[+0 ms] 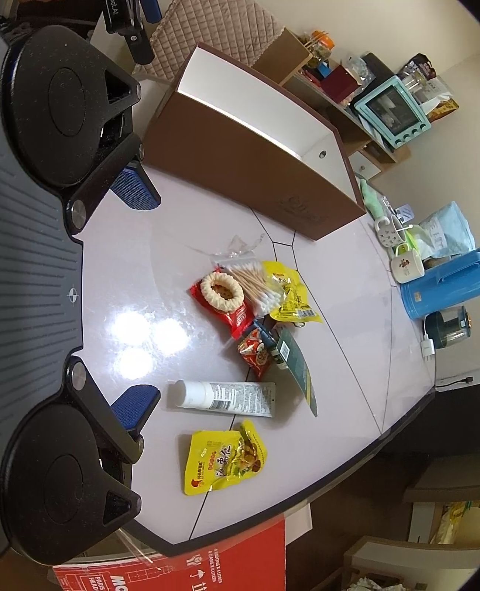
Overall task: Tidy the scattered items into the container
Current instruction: 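Move both tools toward the pile of snacks beside the box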
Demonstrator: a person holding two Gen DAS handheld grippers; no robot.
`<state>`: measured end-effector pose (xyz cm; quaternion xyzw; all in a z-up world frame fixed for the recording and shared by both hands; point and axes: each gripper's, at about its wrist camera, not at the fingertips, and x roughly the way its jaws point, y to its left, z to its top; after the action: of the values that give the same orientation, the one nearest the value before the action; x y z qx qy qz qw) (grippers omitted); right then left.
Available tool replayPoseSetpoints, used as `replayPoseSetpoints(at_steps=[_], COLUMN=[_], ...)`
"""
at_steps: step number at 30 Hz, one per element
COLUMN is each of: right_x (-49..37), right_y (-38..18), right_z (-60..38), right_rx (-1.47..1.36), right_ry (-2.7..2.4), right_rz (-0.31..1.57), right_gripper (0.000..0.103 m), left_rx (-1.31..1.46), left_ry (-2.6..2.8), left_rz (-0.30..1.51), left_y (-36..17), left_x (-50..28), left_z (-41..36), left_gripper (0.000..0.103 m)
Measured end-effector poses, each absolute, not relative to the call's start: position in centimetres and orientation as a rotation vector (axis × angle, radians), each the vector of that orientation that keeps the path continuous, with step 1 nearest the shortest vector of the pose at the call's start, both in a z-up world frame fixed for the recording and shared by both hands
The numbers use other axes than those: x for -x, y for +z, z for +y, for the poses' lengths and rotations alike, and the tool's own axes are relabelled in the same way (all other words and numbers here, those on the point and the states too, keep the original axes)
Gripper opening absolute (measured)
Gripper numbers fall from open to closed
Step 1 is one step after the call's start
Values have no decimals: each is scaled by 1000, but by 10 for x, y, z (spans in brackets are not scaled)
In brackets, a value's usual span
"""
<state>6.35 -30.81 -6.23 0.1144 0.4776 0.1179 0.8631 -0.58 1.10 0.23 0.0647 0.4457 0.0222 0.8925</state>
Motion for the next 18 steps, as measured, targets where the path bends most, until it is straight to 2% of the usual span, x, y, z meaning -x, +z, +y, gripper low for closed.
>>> replayPoseSetpoints(at_steps=[18], right_x=[-57], right_y=[-59], right_z=[-308], right_rx=[-229], right_ry=[245], right_rz=[999], right_gripper=[103], left_rx=[-142], left_ry=[56], left_rz=[904], left_y=[9], left_x=[10], left_z=[17], left_gripper=[103])
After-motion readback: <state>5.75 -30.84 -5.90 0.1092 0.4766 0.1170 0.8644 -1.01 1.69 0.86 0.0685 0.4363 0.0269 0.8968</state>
